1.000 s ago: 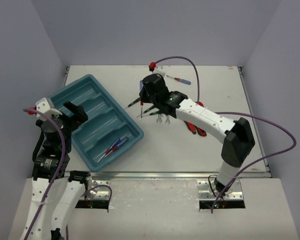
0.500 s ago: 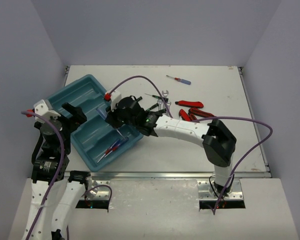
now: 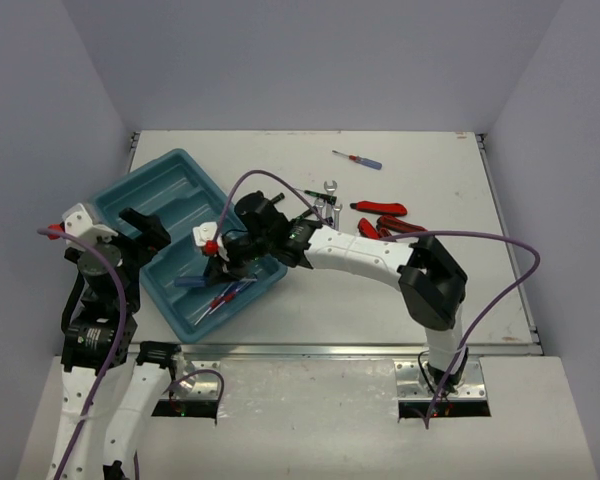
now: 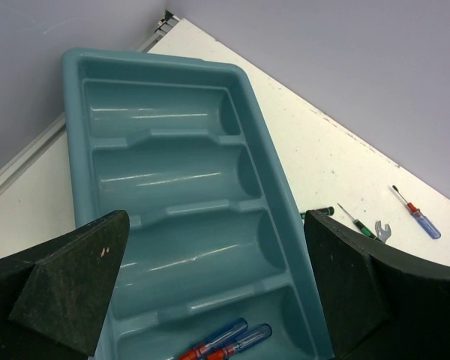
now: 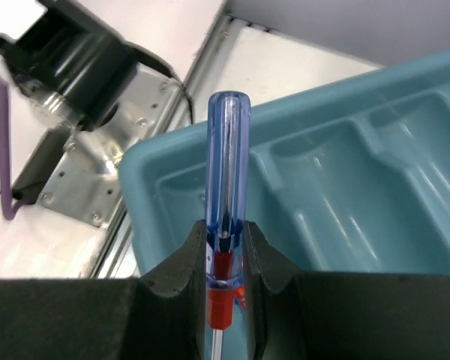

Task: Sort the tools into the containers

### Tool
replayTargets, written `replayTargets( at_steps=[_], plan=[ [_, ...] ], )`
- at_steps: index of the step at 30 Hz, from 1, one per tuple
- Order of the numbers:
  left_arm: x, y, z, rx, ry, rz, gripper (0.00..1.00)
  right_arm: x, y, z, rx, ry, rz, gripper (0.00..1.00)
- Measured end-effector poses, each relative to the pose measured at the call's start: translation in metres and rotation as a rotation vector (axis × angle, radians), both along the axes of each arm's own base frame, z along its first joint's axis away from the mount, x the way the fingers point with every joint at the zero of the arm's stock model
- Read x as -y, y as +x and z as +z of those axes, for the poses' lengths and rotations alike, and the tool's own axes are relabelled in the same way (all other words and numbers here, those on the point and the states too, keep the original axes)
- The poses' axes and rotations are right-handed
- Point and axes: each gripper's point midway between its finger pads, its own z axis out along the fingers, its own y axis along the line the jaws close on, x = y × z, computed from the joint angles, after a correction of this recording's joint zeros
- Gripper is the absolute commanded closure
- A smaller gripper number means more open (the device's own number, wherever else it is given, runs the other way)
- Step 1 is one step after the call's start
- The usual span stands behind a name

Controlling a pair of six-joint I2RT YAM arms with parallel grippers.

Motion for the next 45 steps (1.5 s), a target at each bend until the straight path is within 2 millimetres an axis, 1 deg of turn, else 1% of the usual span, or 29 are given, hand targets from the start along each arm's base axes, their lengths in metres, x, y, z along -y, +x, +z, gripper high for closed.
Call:
replayTargets(
  at_steps=[2,3,7,8,9,11,14,15,16,17,22,25,27,29,31,33,34,36,38,39,40,43,44,45],
  plan=[
    [0.0,0.0,0.0,0.001,0.0,0.0,0.0,-0.001,-0.005,-0.009,0.009,-0.021,0.076,0.98],
    [0.0,0.0,0.0,0.002,0.0,0.0,0.0,-0.002,-0.006,-0.014,0.014,-0.033,0.107,0.95],
    [0.0,0.0,0.0,0.002,0.0,-0.001,0.0,-0.005,-0.007,-0.029,0.04,-0.072,0.185,0.87],
    [0.0,0.0,0.0,0.002,0.0,-0.002,0.0,-0.004,-0.007,-0.032,0.043,-0.084,0.196,0.85],
    [0.0,0.0,0.0,0.002,0.0,-0.003,0.0,-0.003,-0.007,-0.035,0.046,-0.095,0.204,0.8],
    [0.001,0.0,0.0,0.002,-0.001,-0.005,0.0,-0.001,-0.007,-0.04,0.051,-0.114,0.217,0.66],
    [0.001,0.0,0.0,0.002,-0.001,-0.007,0.0,0.003,-0.009,-0.045,0.051,-0.137,0.227,0.38],
    [0.001,0.0,0.0,0.002,-0.001,-0.007,0.0,0.004,-0.01,-0.046,0.048,-0.141,0.23,0.22],
    [0.001,0.0,0.0,0.002,-0.001,-0.007,0.0,0.005,-0.01,-0.046,0.047,-0.141,0.232,0.02],
    [0.001,0.0,0.0,0.002,-0.001,-0.008,0.0,0.005,-0.01,-0.046,0.048,-0.141,0.233,0.01],
    [0.001,0.0,0.001,0.004,-0.001,-0.008,0.0,0.007,-0.008,-0.044,0.042,-0.149,0.217,0.01],
    [0.001,0.0,0.001,0.005,-0.002,-0.009,0.0,0.014,0.004,-0.035,0.048,-0.155,0.161,0.01],
    [0.002,0.0,0.001,0.005,-0.002,-0.013,0.0,0.025,0.016,-0.022,0.053,-0.129,0.111,0.01],
    [0.004,0.001,0.001,0.005,-0.004,-0.024,0.0,0.053,0.026,-0.009,0.035,-0.104,0.041,0.01],
    [0.007,0.003,0.001,0.004,-0.002,-0.044,0.0,0.084,0.046,0.007,0.055,-0.073,-0.08,0.01],
    [0.011,0.005,0.0,-0.002,-0.003,-0.064,0.0,0.115,0.077,0.025,0.117,-0.068,-0.248,0.01],
    [0.012,0.007,-0.001,-0.007,-0.003,-0.07,0.0,0.127,0.094,0.037,0.155,-0.059,-0.332,0.01],
    [0.012,0.009,-0.003,-0.019,-0.002,-0.075,0.0,0.146,0.125,0.062,0.215,-0.022,-0.462,0.01],
    [0.013,0.01,-0.005,-0.028,-0.002,-0.077,0.0,0.162,0.144,0.077,0.228,0.009,-0.542,0.01],
    [0.013,0.011,-0.006,-0.032,-0.002,-0.078,0.0,0.169,0.151,0.082,0.228,0.019,-0.575,0.01],
    [0.014,0.012,-0.007,-0.036,-0.003,-0.081,0.0,0.181,0.164,0.086,0.236,0.028,-0.624,0.01],
    [0.015,0.014,-0.009,-0.047,-0.004,-0.086,0.0,0.206,0.188,0.087,0.245,0.032,-0.727,0.01],
    [0.015,0.015,-0.011,-0.055,-0.004,-0.088,0.0,0.219,0.201,0.085,0.257,0.024,-0.788,0.01],
    [0.016,0.018,-0.013,-0.066,-0.004,-0.09,0.0,0.228,0.212,0.084,0.269,0.018,-0.835,0.01]
  ],
)
